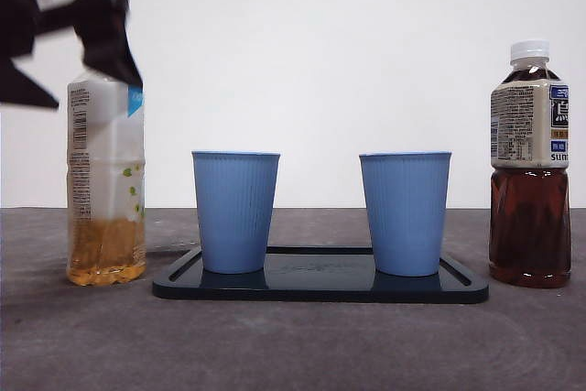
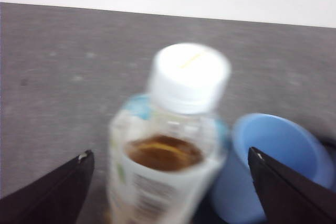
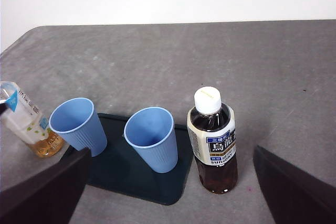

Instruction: Pour the drink into the cup

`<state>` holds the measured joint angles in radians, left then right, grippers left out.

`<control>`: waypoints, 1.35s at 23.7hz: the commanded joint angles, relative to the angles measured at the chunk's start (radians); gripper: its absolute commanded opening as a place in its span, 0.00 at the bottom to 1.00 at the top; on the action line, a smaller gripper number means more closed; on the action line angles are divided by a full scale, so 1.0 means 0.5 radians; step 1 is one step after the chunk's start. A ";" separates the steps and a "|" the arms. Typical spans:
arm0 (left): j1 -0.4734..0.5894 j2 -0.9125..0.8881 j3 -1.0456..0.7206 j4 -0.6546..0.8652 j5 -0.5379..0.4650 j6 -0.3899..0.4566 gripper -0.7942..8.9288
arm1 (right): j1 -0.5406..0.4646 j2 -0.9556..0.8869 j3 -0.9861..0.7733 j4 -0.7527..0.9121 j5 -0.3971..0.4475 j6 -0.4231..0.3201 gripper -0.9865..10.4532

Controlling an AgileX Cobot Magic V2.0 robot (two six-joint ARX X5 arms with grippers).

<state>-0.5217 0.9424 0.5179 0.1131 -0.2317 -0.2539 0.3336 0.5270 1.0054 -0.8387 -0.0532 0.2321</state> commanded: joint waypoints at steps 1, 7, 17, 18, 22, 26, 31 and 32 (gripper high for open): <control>-0.064 -0.247 0.168 -0.468 0.137 -0.050 0.56 | 0.009 0.014 0.039 -0.012 -0.044 -0.018 0.52; -0.153 -0.574 0.550 -1.186 0.406 -0.055 0.56 | 0.009 0.014 0.038 -0.046 -0.446 -0.162 0.52; -0.194 -0.819 0.892 -1.578 0.539 -0.056 0.56 | 0.009 0.013 0.038 -0.047 -0.756 -0.225 0.52; -0.194 -0.835 0.892 -1.581 0.539 -0.056 0.56 | 0.009 0.013 0.038 -0.044 -0.753 -0.225 0.52; -0.194 -0.851 0.892 -1.620 0.539 -0.031 0.07 | 0.009 0.013 0.038 -0.046 -0.752 -0.230 0.15; -0.194 -0.842 0.892 -1.615 0.539 -0.018 0.09 | 0.009 0.013 0.039 -0.047 -0.733 -0.256 0.10; -0.194 -0.846 0.892 -1.595 0.539 -0.018 0.09 | 0.009 0.012 0.039 -0.044 -0.731 -0.256 0.10; -0.194 -0.847 0.892 -1.595 0.539 -0.018 0.09 | 0.009 0.013 0.039 -0.044 -0.731 -0.256 0.10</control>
<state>-0.6121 0.5159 0.9493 -0.6998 0.0330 -0.2752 0.3336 0.5270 1.0054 -0.8677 -0.4171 0.1127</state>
